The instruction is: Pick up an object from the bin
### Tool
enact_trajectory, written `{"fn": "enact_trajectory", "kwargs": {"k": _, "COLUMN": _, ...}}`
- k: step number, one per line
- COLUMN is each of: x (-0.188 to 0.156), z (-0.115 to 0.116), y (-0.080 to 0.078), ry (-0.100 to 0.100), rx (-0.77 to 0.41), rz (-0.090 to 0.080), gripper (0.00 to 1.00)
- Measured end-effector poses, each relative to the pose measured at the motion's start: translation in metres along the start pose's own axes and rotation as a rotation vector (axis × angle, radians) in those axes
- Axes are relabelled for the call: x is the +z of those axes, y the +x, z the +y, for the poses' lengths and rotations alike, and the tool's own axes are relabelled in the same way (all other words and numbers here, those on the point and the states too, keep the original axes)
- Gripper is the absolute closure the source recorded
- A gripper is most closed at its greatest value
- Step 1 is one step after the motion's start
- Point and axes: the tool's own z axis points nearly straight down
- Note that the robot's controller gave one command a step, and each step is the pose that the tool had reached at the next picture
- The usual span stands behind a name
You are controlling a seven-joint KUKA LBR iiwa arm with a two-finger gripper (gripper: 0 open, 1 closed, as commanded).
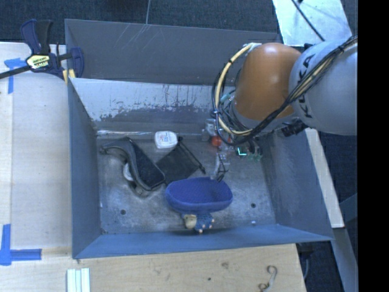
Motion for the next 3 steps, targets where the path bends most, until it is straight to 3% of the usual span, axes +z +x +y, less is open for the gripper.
{"fn": "enact_trajectory", "kwargs": {"k": 1, "x": -0.006, "z": 0.026, "y": 0.047, "ry": 0.0, "rx": -0.216, "rz": -0.005, "gripper": 0.0}}
{"fn": "enact_trajectory", "kwargs": {"k": 2, "x": 0.064, "z": -0.022, "y": 0.073, "ry": 0.001, "rx": -0.388, "rz": -0.009, "gripper": 0.0}}
{"fn": "enact_trajectory", "kwargs": {"k": 3, "x": 0.061, "z": -0.021, "y": 0.069, "ry": 0.003, "rx": -0.387, "rz": -0.019, "gripper": 1.0}}
